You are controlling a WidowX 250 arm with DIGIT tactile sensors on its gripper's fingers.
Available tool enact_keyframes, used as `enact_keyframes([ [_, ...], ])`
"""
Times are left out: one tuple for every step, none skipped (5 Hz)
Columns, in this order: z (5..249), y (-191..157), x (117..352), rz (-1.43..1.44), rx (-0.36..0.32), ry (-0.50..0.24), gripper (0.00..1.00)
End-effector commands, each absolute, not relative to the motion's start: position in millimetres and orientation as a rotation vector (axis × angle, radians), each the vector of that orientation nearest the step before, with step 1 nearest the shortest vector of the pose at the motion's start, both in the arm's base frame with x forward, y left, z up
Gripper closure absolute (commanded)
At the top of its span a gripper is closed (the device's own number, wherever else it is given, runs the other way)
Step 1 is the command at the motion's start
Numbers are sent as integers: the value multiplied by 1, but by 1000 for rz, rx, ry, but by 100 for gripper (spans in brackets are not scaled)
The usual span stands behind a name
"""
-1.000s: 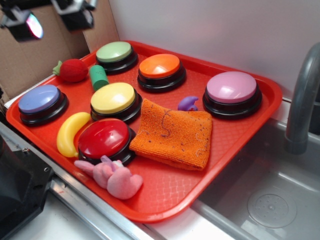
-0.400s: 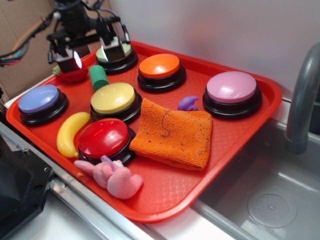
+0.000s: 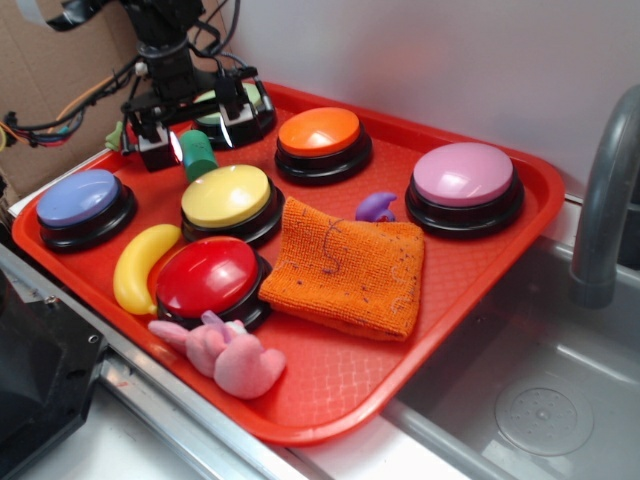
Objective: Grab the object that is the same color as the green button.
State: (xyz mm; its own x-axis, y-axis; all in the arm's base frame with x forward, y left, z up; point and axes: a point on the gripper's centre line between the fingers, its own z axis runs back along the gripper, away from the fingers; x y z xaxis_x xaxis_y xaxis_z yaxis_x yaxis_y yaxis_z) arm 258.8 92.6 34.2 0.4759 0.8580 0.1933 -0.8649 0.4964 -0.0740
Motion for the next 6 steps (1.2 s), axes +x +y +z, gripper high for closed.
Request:
enact_keyframes([
  [26,120,267,1093,10,-251,0],
  [24,118,269,1074,-2,-247,86],
  [28,115,267,1073,-13,-250,100],
  [38,112,266,1054,-22,-254,100],
  [75,105,266,938,-8,-268,100],
  [107,95,262,785,-25,-256,100],
])
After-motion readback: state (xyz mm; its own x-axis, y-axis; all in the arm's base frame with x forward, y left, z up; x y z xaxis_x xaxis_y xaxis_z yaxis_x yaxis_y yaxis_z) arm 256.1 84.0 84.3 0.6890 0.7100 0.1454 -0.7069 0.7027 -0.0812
